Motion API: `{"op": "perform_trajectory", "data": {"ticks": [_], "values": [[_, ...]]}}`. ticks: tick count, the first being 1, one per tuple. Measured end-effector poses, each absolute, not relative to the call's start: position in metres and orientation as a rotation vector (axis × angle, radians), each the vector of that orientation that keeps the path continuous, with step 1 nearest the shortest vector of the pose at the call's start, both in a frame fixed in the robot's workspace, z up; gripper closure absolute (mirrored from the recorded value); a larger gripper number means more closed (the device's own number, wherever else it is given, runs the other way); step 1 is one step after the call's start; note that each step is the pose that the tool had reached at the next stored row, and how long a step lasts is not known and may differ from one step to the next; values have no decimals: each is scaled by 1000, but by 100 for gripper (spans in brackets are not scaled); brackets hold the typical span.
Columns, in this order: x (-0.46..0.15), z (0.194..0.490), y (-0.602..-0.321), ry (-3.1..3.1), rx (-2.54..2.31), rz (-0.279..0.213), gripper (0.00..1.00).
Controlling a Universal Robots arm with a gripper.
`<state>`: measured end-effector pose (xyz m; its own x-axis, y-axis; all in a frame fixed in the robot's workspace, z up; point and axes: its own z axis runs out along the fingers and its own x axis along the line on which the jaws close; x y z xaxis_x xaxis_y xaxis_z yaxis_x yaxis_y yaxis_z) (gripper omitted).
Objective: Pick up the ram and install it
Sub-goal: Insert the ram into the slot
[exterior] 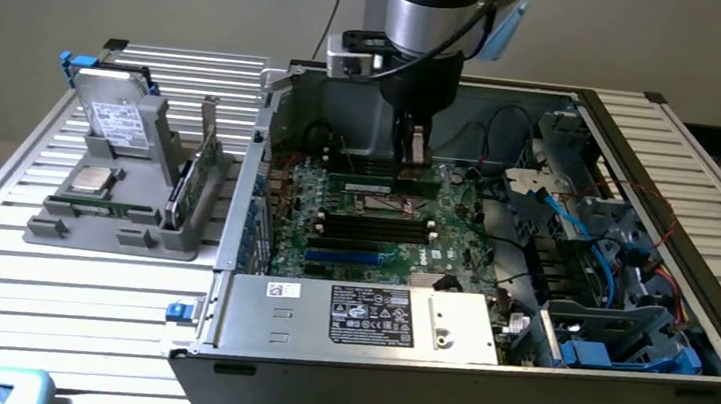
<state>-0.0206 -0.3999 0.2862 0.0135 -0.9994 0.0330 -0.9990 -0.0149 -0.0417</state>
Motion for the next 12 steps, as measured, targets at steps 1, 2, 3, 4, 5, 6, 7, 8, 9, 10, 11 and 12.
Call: {"op": "perform_trajectory", "data": {"ticks": [1,2,3,4,5,6,7,8,9,10,11,12], "values": [[-21,285,-400,2202,-2233,-87,87],[-21,284,-400,2203,-2233,-90,87],[-21,283,-400,2203,-2233,-91,87],[-21,281,-400,2204,-2233,-92,87],[-21,279,-400,2205,-2233,-92,87],[-21,278,-400,2205,-2232,-93,87],[-21,276,-400,2205,-2232,-94,87],[-21,275,-400,2205,-2232,-95,87],[-21,273,-400,2205,-2231,-96,87],[-21,272,-400,2206,-2231,-98,87],[-21,271,-400,2206,-2231,-101,87],[-21,270,-400,2205,-2230,-104,87]]}}
